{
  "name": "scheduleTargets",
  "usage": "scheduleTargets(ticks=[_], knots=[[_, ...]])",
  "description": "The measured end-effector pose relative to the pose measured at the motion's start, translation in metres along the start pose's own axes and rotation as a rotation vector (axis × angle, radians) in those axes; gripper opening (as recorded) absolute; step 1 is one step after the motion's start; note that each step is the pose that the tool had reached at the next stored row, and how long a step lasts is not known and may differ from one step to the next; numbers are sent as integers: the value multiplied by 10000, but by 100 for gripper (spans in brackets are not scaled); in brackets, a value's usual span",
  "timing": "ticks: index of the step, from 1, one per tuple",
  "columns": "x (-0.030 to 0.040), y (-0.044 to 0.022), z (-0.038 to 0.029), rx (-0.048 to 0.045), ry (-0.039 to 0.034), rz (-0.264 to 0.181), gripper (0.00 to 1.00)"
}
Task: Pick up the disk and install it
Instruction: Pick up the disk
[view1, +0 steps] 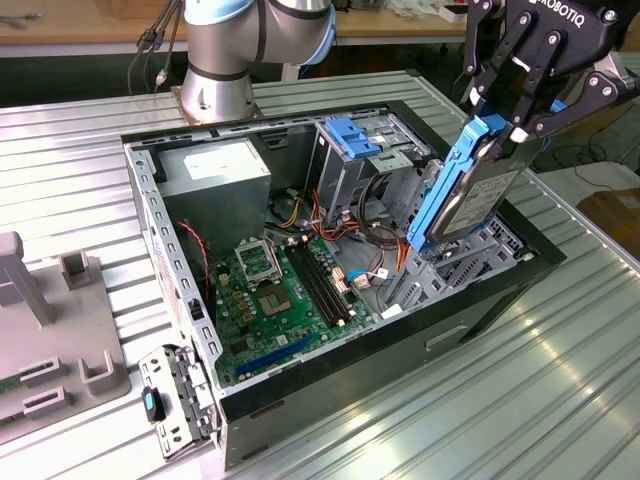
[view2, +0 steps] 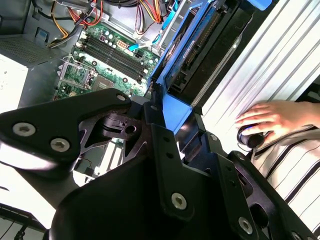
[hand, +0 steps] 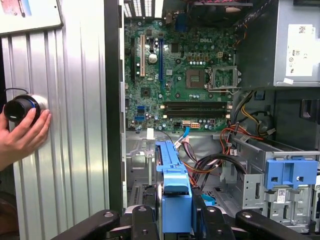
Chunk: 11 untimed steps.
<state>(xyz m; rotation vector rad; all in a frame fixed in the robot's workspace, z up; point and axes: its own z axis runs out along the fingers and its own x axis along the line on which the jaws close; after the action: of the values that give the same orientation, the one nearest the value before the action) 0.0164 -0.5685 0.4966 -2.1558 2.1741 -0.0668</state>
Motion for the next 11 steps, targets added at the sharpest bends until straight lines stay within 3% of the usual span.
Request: scheduleTargets(ticks=[6,11], knots=[[0,-3,0,0,0,0,36],[6,-61,10,1,-2,1,36]])
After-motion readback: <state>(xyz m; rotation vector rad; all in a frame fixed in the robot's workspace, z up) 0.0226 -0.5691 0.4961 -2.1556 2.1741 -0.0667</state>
